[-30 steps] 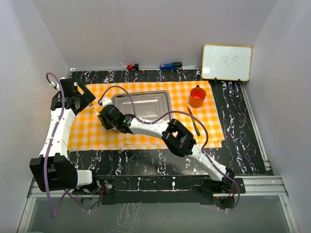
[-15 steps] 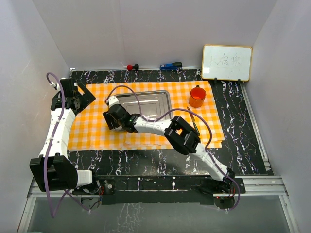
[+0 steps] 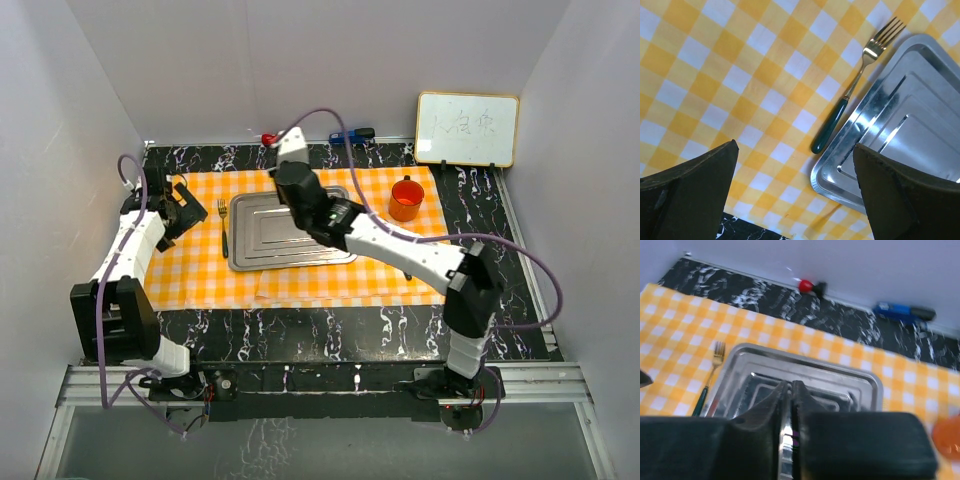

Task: Set the dinner table for one person
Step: Place the fork on the napkin, then adjust the napkin at the center of the board.

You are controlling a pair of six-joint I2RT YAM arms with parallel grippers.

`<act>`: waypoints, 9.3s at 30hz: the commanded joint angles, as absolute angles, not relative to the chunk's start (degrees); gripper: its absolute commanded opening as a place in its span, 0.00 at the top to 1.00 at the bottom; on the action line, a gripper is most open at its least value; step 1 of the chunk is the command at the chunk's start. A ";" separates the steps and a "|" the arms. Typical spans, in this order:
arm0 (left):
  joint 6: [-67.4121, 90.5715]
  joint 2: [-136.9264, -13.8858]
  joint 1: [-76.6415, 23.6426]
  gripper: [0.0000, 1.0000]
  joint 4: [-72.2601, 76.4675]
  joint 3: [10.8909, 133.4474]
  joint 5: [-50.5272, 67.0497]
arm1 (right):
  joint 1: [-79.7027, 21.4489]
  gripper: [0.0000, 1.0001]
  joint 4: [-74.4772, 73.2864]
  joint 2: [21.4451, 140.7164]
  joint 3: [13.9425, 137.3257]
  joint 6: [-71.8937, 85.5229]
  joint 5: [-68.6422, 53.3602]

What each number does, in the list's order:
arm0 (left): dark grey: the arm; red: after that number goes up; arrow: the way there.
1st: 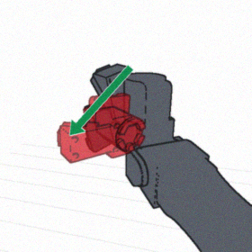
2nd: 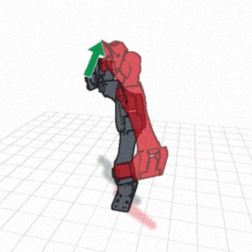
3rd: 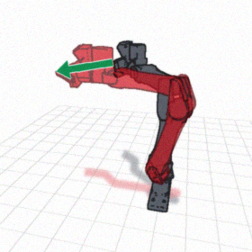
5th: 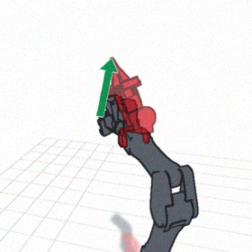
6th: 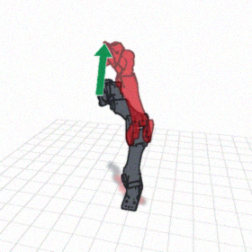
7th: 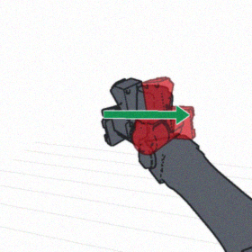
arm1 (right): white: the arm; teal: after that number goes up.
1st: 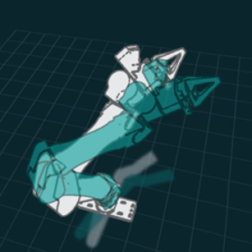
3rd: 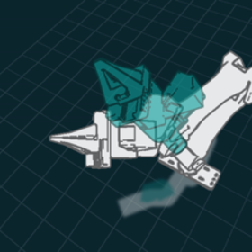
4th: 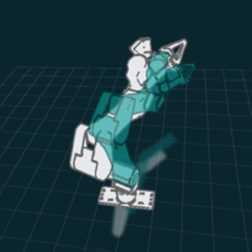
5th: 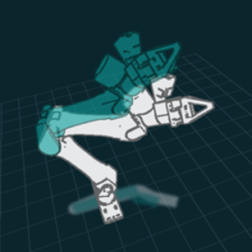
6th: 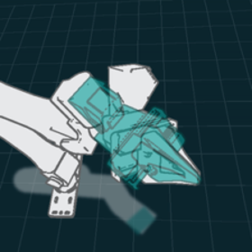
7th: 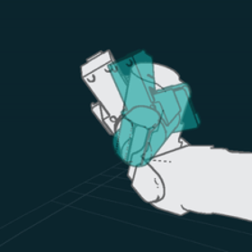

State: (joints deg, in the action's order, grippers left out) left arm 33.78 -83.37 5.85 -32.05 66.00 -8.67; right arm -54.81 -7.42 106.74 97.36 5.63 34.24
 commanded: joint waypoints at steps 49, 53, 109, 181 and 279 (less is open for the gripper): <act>36.94 -108.62 8.56 1.00 -26.66 65.64 -18.25 | -10.41 1.00 -14.49 96.81 71.04 14.98 8.24; 37.00 -110.14 9.25 1.00 -26.89 65.56 -19.76 | -10.44 1.00 -18.50 98.41 73.82 14.25 8.96; 38.36 -104.02 11.21 1.00 -23.51 62.73 -20.42 | -9.71 1.00 -14.90 97.49 55.59 19.60 2.76; 25.76 -102.53 6.58 0.99 -46.09 82.16 -18.98 | -7.68 1.00 -16.70 103.36 55.12 17.13 1.50; 29.18 -110.06 6.35 0.98 -39.23 78.82 -24.32 | 3.58 1.00 -20.85 101.81 52.30 19.69 12.50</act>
State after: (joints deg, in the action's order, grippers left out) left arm 29.45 -112.31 6.52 -38.98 77.65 -25.39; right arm 1.30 -8.23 100.84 54.85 22.61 -0.58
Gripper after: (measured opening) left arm 0.022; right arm 0.005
